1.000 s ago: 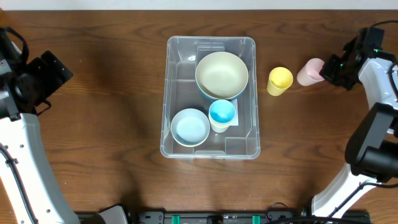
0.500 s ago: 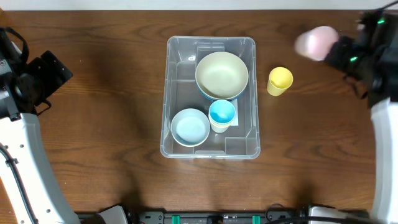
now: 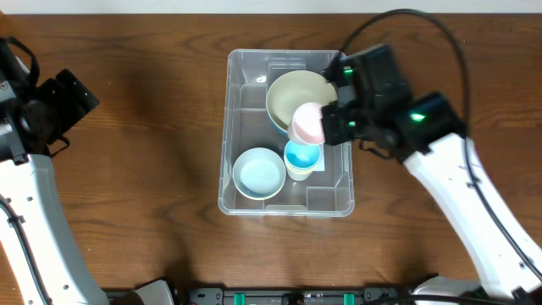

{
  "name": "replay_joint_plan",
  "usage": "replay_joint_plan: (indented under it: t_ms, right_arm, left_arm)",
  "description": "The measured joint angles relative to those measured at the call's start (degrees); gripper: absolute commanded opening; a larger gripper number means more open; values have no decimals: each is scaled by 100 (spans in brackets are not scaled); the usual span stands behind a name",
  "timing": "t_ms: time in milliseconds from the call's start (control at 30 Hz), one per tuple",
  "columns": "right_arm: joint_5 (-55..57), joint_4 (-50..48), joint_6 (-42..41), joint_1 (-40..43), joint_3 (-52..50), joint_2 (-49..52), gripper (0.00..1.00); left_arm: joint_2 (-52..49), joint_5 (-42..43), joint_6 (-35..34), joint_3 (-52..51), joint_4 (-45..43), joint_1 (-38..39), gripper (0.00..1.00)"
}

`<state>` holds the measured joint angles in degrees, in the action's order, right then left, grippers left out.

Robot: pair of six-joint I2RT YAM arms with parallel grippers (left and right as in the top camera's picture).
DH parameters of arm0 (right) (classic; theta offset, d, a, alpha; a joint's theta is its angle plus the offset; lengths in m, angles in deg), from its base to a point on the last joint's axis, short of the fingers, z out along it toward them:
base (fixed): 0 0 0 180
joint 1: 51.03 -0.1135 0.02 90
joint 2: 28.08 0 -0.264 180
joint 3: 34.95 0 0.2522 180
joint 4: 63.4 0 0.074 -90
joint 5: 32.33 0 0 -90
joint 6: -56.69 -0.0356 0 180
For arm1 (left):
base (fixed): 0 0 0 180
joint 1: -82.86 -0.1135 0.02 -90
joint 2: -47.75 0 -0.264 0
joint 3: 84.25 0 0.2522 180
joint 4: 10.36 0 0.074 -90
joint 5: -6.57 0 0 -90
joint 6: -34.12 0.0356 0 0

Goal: Pack container
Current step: 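Lower the pink cup into the light blue cup and release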

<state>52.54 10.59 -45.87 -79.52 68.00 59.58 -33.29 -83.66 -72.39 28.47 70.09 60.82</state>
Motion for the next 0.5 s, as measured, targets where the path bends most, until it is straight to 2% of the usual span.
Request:
replay_joint_plan:
  t_ms: [300,367,433,467,500]
  right_arm:
    - [339,203,4,-57,-2,807,2]
    - [337,219,2,-66,-2,841,10]
    - [339,216,15,-92,-2,844,13]
    - [334,216,28,-116,-2,844,22]
    - [332,216,26,-136,-2,844,37]
  left_arm:
    - [0,-2,0,0,0,0,98]
    - [0,0,-2,0,0,0,98]
    - [0,0,-2,0,0,0,98]
    - [0,0,0,0,0,0,98]
    - [0,0,0,0,0,0,98]
